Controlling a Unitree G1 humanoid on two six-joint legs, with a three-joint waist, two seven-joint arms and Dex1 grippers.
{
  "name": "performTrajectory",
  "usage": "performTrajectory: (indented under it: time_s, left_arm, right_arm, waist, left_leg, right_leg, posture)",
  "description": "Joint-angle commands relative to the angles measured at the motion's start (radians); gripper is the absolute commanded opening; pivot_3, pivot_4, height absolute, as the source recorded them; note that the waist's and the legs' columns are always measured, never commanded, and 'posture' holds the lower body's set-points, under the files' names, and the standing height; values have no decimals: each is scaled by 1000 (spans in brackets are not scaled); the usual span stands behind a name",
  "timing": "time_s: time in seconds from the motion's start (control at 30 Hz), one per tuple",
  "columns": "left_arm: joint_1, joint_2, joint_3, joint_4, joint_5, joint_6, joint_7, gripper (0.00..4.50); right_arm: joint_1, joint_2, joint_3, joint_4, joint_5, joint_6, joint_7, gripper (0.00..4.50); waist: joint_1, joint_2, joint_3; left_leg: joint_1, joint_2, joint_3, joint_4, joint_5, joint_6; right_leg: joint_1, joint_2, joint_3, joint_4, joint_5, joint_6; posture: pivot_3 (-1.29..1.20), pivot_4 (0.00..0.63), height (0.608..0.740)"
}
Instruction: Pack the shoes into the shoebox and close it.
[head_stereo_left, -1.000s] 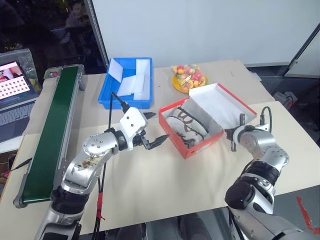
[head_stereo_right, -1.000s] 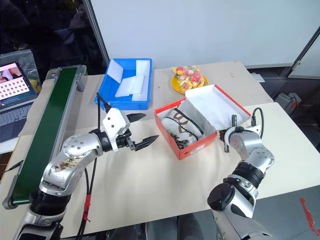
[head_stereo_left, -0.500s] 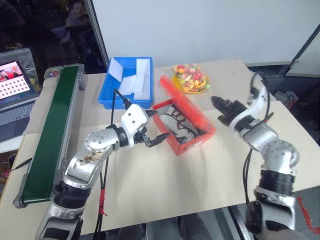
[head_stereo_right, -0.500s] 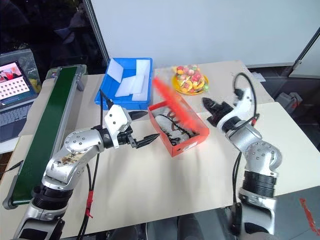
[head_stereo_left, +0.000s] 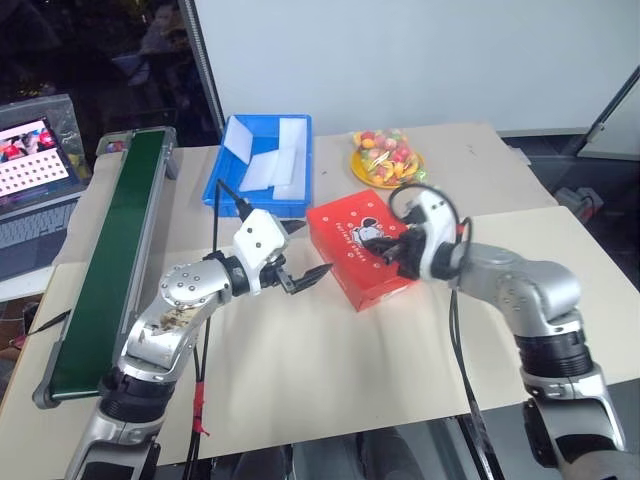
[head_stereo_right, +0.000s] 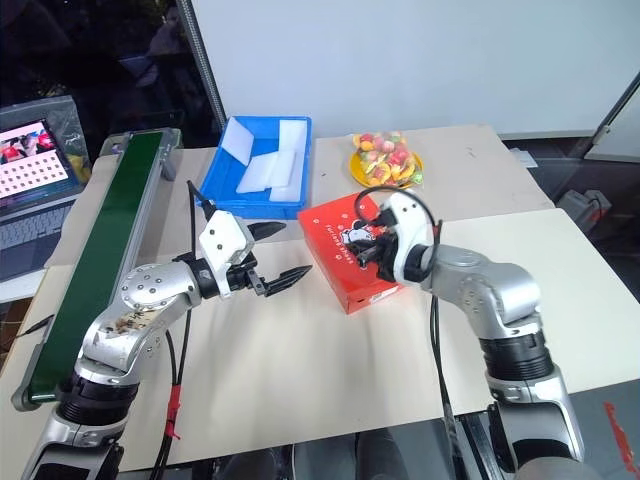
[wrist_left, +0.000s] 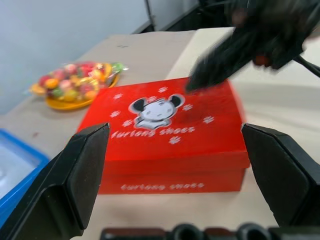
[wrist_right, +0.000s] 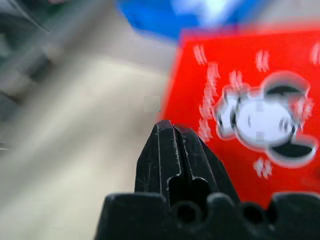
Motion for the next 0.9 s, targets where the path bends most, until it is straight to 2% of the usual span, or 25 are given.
performTrajectory:
  time_s: [0.03,0.17,0.3,0.43,0.6,0.73,0.9]
  left_arm:
    - [10,4,31,-41,11,-7,32,4500]
    - [25,-20,64,-42,-4,10,84,4500]
    - [7,-70,150,-15,-29,58,181,4500]
    - [-28,-107,266,29,-51,89,278,4500]
    - [-38,-105,346,103,-31,67,356,4500]
    - [-31,-103,413,157,-33,46,408,4500]
    - [-16,-100,510,215,-42,41,475,4500]
  right_arm:
    - [-27,18,23,19,-53,48,-13,34]
    - [-12,13,34,6,-74,88,8,34]
    - [-7,30,-94,-67,-32,120,-15,34]
    - [-40,70,-250,-154,22,77,-37,34]
    - [-38,50,-301,-176,-94,-64,-98,34]
    - [49,-34,-271,-125,-294,-253,-146,34]
    - [155,-56,-324,-103,-372,-368,-162,34]
  waist:
    - [3,0,0]
    - [2,-3,-2]
    - [6,-3,-2]
    - [5,-4,-2]
    - [2,-3,-2]
    - [6,-4,-2]
    - [10,-4,-2]
  left_leg:
    - [-2,0,0,0,0,0]
    - [-1,-1,0,1,0,0]
    - [-1,-1,-1,1,0,0]
    - [-2,-1,-1,1,0,-1]
    - [-1,-1,-1,0,0,-1]
    - [-2,-1,-1,0,0,-1]
    - [-2,-1,0,0,-1,-2]
  right_leg:
    - [-2,0,0,0,0,0]
    - [0,-1,0,0,0,0]
    - [0,-1,-1,0,0,0]
    - [-1,-1,-1,1,0,0]
    - [-1,-1,-1,1,0,0]
    - [-1,-1,-1,0,0,0]
    - [-1,-1,-1,0,0,0]
  posture:
    - [0,150,740]
    - [0,150,740]
    - [0,150,740]
    - [0,150,740]
    - [0,150,740]
    - [0,150,740]
    - [0,150,740]
